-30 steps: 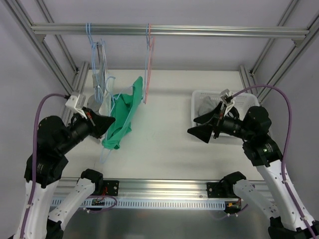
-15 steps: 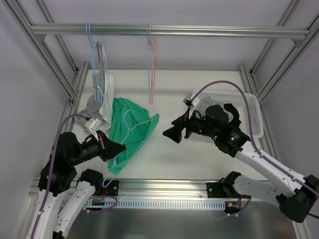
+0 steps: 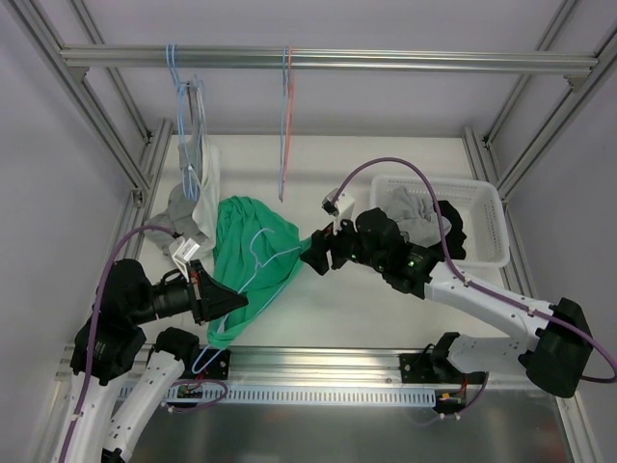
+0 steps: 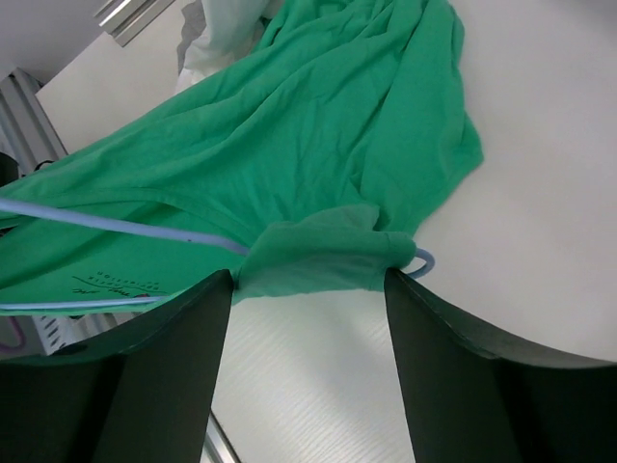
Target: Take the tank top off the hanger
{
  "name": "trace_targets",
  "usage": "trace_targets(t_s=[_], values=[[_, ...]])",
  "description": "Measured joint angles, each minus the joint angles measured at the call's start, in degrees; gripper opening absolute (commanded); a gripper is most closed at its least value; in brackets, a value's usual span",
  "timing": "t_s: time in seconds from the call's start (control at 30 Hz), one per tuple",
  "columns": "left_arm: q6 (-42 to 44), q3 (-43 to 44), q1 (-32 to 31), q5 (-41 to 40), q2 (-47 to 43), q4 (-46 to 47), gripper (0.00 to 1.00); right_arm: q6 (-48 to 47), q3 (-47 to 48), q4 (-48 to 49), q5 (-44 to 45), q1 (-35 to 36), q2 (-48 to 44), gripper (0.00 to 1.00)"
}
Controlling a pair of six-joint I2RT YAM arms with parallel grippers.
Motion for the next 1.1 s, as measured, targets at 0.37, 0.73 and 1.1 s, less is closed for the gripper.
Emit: trace_targets(t_s=[0.37, 0.73, 1.1], values=[[0.0, 3.4, 0.0, 1.4, 1.1, 0.2, 0.00, -1.4, 1.7, 1.2, 4.6, 1.2, 1.8, 0.19], [0.1, 3.4, 0.0, 2.1, 1.6, 0.2, 0.00, -0.7, 2.6, 1.2, 9.0, 1.4, 2.3, 0.00], [0.4, 3.4, 0.0, 2.1, 3.5, 0.5, 0.00, 1.4, 2.6, -1.3, 22.3, -0.1, -1.9, 0.00]])
